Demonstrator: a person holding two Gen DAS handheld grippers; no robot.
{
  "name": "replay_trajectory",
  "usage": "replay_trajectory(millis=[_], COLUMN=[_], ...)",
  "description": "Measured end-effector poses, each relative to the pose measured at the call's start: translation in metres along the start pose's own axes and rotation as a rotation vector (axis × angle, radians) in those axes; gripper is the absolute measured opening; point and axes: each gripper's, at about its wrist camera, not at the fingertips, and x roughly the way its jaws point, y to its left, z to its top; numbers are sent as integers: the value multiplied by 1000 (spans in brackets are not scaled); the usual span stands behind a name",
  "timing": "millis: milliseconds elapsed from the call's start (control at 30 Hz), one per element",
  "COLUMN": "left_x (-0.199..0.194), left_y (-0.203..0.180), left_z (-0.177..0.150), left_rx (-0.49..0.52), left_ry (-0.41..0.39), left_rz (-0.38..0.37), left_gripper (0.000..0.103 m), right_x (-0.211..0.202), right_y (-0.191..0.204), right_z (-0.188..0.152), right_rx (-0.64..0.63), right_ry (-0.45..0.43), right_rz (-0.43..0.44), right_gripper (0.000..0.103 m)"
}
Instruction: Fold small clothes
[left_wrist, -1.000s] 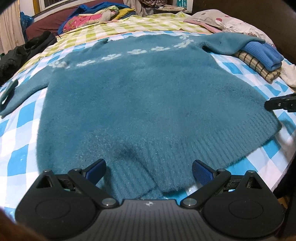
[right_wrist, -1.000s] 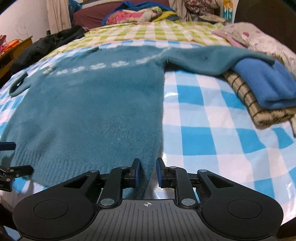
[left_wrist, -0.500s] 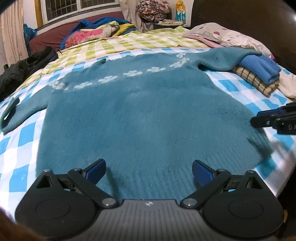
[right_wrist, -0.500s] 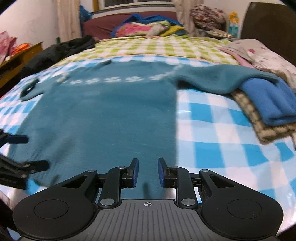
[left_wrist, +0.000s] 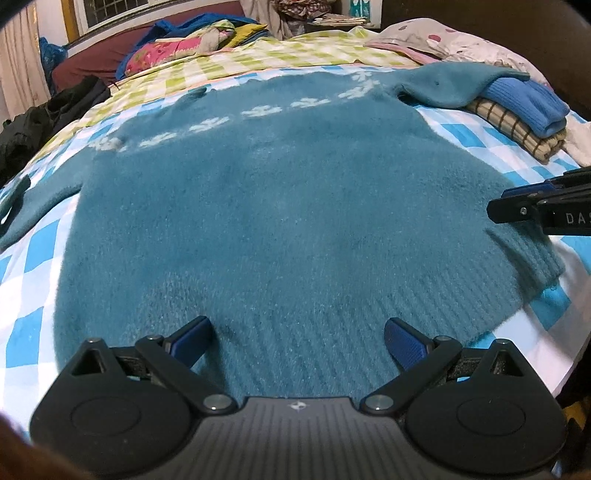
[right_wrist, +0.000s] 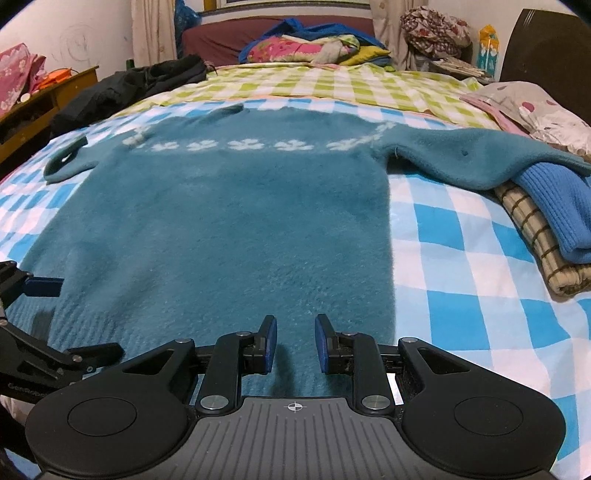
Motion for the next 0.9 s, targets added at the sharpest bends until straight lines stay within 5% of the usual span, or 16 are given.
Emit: replay_trajectory(millis=[533,667,900], left_x=[1,-3,-17], left_y=[4,8,4], left_z=[-13,-3,30], left_rx=[-75,-89,-81], left_ry=[-28,4,-86], left_rz=[3,-15,-33], left_gripper=[103,103,103], right_x=[7,4,1], right_y=[-19,-33,-71], right_z=[-11,-8,8], right_rx=[68,134,270], right_ry=[22,2,-74], right_rz=[36,70,73], right_gripper=[23,23,23])
